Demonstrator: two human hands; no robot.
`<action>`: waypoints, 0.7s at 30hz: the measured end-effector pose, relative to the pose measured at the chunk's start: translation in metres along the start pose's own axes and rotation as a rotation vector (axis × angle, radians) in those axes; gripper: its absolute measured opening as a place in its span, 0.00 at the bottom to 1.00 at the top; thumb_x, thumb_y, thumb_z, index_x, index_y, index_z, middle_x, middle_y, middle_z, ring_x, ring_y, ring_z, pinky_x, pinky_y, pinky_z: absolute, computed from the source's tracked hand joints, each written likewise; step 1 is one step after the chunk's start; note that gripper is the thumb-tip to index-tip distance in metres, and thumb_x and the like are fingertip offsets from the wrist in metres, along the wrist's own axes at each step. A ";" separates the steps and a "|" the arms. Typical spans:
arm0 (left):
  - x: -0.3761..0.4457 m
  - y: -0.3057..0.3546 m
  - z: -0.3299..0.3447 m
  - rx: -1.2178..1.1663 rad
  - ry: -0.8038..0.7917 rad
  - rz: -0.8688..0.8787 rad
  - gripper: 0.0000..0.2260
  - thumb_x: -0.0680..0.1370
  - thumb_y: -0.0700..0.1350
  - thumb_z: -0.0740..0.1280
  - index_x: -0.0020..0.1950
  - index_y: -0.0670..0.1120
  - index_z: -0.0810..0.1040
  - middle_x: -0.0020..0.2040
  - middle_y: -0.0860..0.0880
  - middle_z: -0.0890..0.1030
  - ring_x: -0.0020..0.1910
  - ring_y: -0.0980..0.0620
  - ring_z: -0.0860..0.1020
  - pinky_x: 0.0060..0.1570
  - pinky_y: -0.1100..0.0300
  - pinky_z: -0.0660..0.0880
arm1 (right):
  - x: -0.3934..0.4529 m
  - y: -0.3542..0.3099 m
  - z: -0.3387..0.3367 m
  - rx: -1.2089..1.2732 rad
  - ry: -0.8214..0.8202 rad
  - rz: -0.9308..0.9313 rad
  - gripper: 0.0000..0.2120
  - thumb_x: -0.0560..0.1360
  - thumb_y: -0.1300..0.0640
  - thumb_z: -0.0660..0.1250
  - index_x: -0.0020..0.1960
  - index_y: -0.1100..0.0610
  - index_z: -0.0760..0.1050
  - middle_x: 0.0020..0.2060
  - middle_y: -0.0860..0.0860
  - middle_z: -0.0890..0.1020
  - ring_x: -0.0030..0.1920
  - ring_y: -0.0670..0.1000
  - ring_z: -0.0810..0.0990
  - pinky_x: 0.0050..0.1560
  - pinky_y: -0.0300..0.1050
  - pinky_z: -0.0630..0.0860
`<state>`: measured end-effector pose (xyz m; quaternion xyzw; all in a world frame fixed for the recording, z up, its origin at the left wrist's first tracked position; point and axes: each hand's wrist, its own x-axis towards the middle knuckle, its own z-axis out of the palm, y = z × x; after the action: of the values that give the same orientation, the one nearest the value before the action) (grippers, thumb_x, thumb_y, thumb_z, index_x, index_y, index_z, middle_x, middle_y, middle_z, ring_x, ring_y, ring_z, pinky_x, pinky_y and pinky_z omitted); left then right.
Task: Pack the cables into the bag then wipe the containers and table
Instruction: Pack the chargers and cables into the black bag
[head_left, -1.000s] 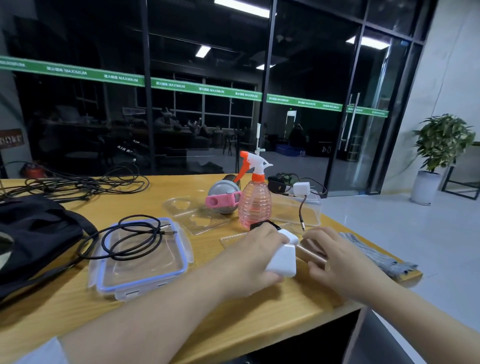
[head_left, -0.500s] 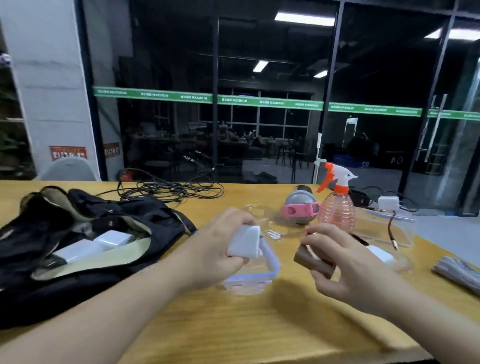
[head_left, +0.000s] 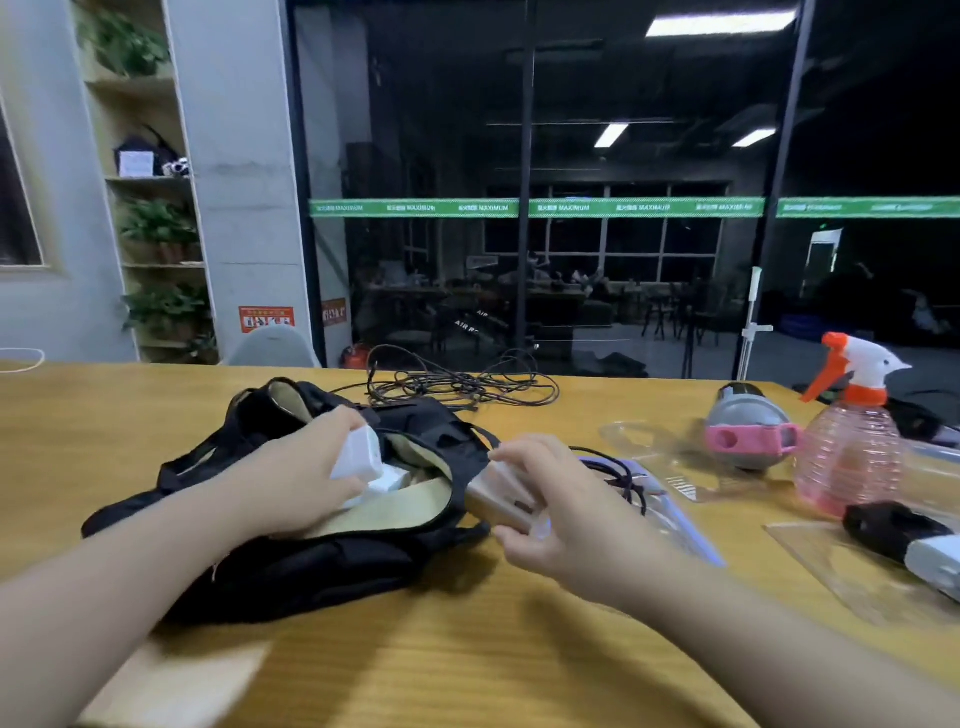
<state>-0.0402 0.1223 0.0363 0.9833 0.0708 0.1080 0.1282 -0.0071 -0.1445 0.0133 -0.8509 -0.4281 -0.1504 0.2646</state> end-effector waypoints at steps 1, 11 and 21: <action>-0.001 -0.006 -0.001 0.063 -0.031 -0.041 0.22 0.74 0.58 0.62 0.65 0.58 0.58 0.56 0.52 0.75 0.53 0.47 0.73 0.57 0.50 0.70 | 0.006 -0.005 0.004 0.032 -0.002 0.010 0.26 0.74 0.50 0.68 0.68 0.46 0.63 0.64 0.39 0.64 0.57 0.38 0.67 0.55 0.28 0.64; 0.002 -0.026 -0.011 0.526 -0.163 -0.191 0.11 0.79 0.55 0.54 0.51 0.48 0.61 0.54 0.50 0.72 0.57 0.44 0.73 0.65 0.41 0.60 | 0.075 -0.041 0.055 0.187 -0.101 0.096 0.31 0.71 0.50 0.71 0.70 0.50 0.62 0.65 0.47 0.70 0.64 0.48 0.70 0.60 0.42 0.70; 0.000 -0.042 -0.019 0.382 -0.163 -0.161 0.13 0.77 0.57 0.56 0.57 0.56 0.72 0.57 0.53 0.77 0.56 0.51 0.75 0.58 0.53 0.71 | 0.106 -0.041 0.081 0.075 -0.188 0.275 0.32 0.70 0.45 0.73 0.67 0.55 0.64 0.62 0.53 0.70 0.58 0.53 0.73 0.57 0.47 0.73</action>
<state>-0.0494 0.1665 0.0426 0.9864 0.1577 0.0023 -0.0469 0.0251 -0.0087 0.0119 -0.9013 -0.3359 -0.0163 0.2730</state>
